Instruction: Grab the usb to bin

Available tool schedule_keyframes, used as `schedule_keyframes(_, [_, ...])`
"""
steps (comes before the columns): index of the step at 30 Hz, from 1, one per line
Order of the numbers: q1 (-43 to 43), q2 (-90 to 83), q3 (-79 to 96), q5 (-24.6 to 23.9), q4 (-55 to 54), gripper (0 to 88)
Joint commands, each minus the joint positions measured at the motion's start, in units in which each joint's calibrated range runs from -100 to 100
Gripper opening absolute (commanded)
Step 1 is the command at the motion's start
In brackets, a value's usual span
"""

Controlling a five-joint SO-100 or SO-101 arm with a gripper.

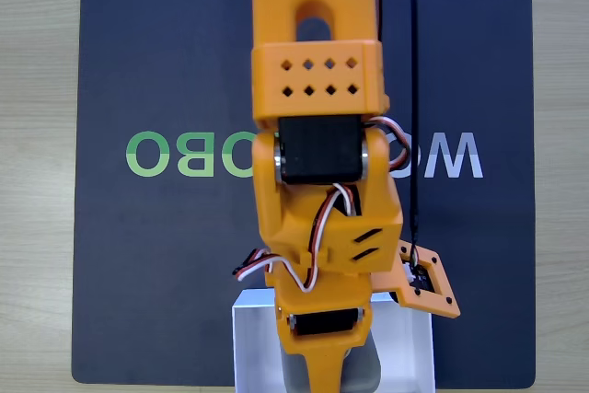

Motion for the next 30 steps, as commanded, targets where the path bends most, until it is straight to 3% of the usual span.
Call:
schedule_keyframes(1, [-0.1, -5.3, -0.5, 0.2, 1.6, 32.5])
schedule_keyframes(10, [-0.1, -5.3, -0.5, 0.2, 3.7, 47.9])
schedule_keyframes(18, [0.0, -5.7, -1.1, 0.0, 3.8, 47.8])
schedule_keyframes(21, [0.0, -9.9, -1.2, -0.3, 9.2, 35.7])
schedule_keyframes(26, [0.0, -20.3, 0.2, -1.4, 20.6, 1.4])
schedule_keyframes(30, [0.1, -34.0, 9.5, -3.7, 28.5, 1.8])
